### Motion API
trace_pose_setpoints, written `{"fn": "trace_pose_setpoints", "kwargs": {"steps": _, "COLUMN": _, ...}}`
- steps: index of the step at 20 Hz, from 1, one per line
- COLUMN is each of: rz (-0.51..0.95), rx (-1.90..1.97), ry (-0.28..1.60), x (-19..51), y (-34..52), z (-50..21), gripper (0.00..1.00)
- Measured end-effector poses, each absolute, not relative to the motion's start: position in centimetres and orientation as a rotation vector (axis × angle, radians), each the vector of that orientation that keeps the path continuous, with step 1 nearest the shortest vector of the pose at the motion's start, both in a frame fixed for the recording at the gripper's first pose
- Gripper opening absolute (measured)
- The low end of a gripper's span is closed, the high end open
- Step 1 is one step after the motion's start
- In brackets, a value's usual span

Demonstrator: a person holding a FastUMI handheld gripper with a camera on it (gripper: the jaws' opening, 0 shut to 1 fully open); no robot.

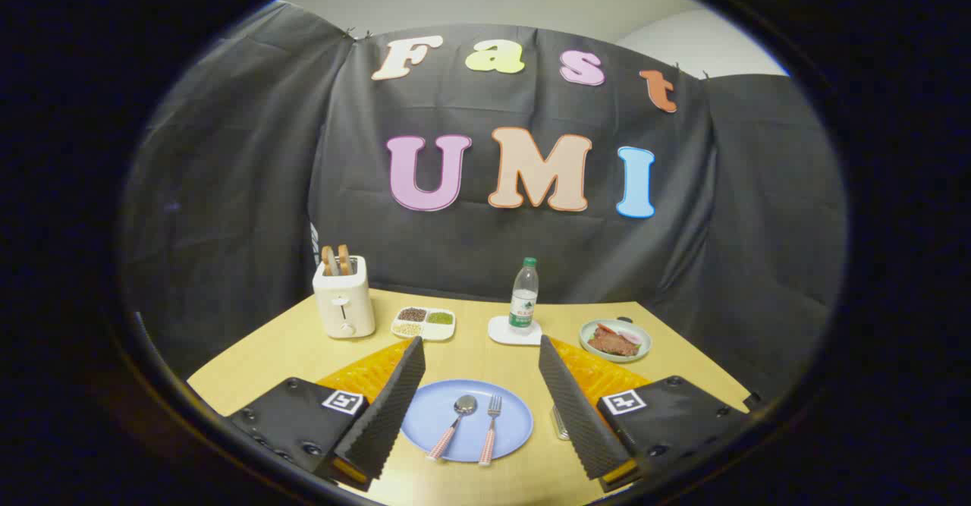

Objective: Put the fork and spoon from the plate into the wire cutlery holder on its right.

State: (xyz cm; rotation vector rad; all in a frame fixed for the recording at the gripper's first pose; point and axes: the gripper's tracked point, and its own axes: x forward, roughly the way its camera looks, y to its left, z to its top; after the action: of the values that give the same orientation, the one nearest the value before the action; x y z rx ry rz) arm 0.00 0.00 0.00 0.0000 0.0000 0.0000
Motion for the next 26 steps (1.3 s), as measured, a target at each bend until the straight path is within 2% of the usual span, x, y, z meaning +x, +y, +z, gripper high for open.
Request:
{"fn": "trace_pose_setpoints", "kwargs": {"steps": 14, "rz": -0.032, "rx": 0.001, "ry": 0.041, "x": 1.3, "y": -1.6, "z": -1.8, "gripper": 0.98}}
{"fn": "trace_pose_setpoints", "kwargs": {"steps": 26, "rz": -0.103, "rx": -0.058, "ry": 0.227, "x": 4.4, "y": -2.7, "z": -13.2, "gripper": 0.97}}
